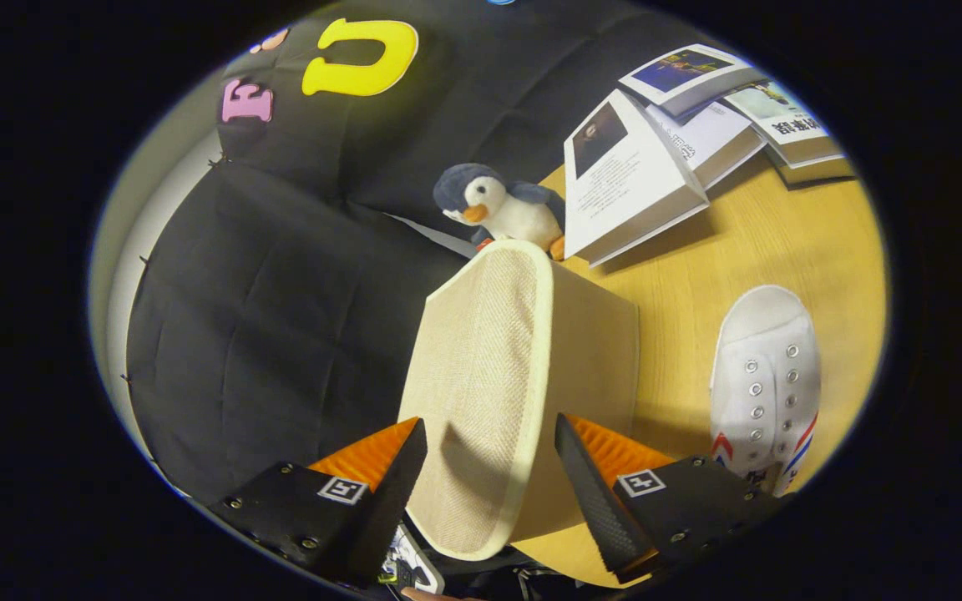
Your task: Open the storage box then place both shoes into the box .Put the left shoe in first, then the right shoe, with the right side of both shoes facing outward in a uniform manner.
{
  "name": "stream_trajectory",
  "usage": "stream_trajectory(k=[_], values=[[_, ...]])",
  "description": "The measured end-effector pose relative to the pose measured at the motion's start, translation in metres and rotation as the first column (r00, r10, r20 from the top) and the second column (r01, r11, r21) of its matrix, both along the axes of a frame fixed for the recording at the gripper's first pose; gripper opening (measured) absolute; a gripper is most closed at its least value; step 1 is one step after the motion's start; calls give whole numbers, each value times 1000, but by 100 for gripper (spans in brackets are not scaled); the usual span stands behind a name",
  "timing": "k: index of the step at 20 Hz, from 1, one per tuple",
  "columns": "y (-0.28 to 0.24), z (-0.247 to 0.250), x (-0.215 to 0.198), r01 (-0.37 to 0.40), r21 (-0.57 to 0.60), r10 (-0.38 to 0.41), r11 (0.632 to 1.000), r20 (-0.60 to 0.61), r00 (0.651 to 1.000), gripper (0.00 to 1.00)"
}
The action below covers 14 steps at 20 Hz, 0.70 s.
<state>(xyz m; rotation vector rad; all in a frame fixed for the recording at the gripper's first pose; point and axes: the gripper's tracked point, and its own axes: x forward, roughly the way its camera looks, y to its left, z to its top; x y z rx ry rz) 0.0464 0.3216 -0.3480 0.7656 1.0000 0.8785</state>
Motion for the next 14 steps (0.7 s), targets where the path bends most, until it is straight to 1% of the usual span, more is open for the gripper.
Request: stream_trajectory(k=[1,3,5,6,9,14], values=[[-1,1,0,-2,-12,2,1000,-4,1000,84],[-2,13,4,10,0,-10,1000,-16,1000,60],[0,24,12,40,26,-38,999,-59,998,31],[-3,33,9,36,40,-33,999,-71,997,12],[9,54,7,-1,58,4,998,-42,999,11],[39,111,2,-39,101,37,994,17,999,11]])
